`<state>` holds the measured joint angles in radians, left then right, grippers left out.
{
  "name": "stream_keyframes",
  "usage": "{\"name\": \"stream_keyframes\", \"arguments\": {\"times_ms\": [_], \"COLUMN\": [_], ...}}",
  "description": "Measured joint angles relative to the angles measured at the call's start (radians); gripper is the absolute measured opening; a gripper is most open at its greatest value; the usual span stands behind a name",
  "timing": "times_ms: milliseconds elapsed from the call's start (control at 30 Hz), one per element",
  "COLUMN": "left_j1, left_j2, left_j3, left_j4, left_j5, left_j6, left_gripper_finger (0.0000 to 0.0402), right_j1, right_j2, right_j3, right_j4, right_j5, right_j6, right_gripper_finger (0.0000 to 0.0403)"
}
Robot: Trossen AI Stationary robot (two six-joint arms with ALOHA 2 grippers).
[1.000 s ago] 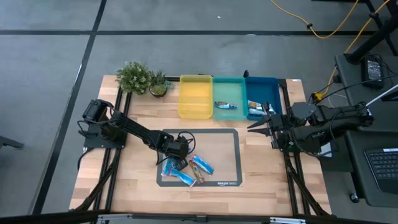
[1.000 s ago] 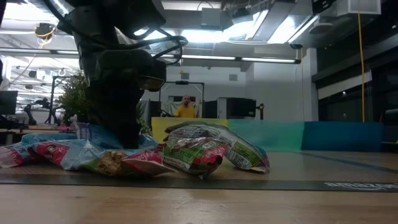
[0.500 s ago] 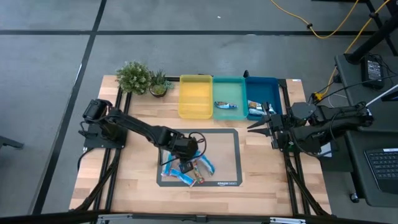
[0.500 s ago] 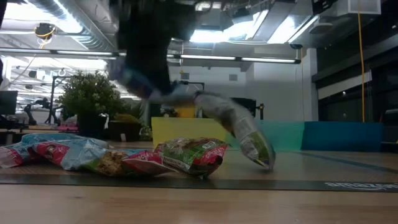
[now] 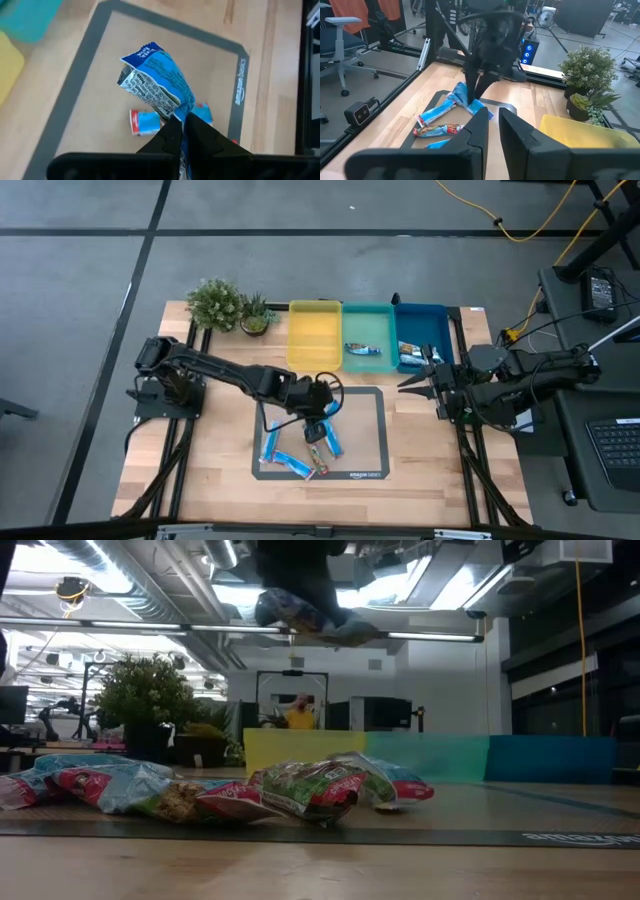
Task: Pick and place Granola Bars by type
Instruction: Put the blue granola bar into the green bin
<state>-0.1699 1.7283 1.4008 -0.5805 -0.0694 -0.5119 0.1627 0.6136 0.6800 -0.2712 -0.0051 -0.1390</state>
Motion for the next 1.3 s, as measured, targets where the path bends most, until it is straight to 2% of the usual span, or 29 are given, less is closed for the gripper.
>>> {"name": "stream_keyframes", "arguments": {"times_ms": [233, 500, 833, 967, 1300], "left_j1": [0.092, 0.246, 0.394, 0.431, 0.492], "left_j2": [0.0, 0.003, 0.005, 0.067, 0.316], "left_j3": [0.091, 0.215, 0.29, 0.346, 0.694], "left_j4": [-0.001, -0.003, -0.003, -0.018, -0.032], "left_j5": [0.069, 0.139, 0.213, 0.254, 0.378], "left_j6": [0.092, 0.222, 0.307, 0.333, 0.395], "left_gripper_finger": [0.0008, 0.0008, 0.0008, 0.0008, 0.0008], "right_j1": [0.0, 0.0, 0.0, 0.0, 0.0], "right_j2": [0.0, 0.0, 0.0, 0.0, 0.0], "right_j3": [0.0, 0.0, 0.0, 0.0, 0.0], "right_j4": [-0.011, -0.011, -0.011, -0.011, -0.01], "right_j5": [0.0, 0.001, 0.003, 0.003, 0.003], "right_j6": [0.004, 0.006, 0.006, 0.005, 0.007], "right_gripper_finger": [0.0048, 0.0048, 0.0049, 0.0049, 0.0049]}}
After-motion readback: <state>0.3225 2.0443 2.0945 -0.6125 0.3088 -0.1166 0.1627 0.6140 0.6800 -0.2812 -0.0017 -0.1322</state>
